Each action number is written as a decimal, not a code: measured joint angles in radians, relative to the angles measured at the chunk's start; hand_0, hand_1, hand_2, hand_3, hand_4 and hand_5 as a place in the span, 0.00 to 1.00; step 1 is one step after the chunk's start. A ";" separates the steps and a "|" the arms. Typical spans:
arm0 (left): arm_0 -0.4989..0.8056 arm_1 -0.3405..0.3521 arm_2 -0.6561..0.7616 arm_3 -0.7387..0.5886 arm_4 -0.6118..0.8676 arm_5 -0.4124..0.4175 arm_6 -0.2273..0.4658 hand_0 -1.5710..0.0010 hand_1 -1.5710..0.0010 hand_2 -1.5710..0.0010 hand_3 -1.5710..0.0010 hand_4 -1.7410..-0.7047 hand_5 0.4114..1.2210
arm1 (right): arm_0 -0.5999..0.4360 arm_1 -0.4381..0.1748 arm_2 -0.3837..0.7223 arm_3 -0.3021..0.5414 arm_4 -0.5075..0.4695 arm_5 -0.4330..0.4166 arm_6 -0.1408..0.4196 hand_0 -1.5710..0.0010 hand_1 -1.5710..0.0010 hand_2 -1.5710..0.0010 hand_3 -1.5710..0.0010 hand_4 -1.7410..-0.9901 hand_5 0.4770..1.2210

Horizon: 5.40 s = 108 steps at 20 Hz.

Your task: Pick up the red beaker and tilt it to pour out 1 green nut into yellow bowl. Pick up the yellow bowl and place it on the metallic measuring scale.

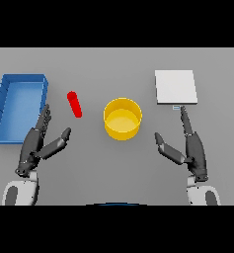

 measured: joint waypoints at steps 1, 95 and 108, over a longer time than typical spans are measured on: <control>-0.024 -0.010 -0.006 0.034 -0.012 0.004 0.006 1.00 1.00 1.00 1.00 0.55 0.24 | 0.003 0.003 -0.002 -0.013 -0.017 0.009 -0.002 1.00 1.00 1.00 1.00 0.69 0.18; -1.204 0.256 -0.964 0.758 -0.931 -0.303 0.035 0.00 0.00 0.00 0.01 0.00 1.00 | 0.017 0.035 -0.015 -0.009 -0.045 0.001 -0.012 1.00 1.00 1.00 1.00 0.62 0.18; -1.384 0.222 -1.181 0.864 -1.041 -0.320 -0.075 0.00 0.00 0.00 0.00 0.01 1.00 | 0.020 0.029 -0.003 -0.007 0.002 -0.020 -0.001 1.00 1.00 1.00 1.00 0.71 0.16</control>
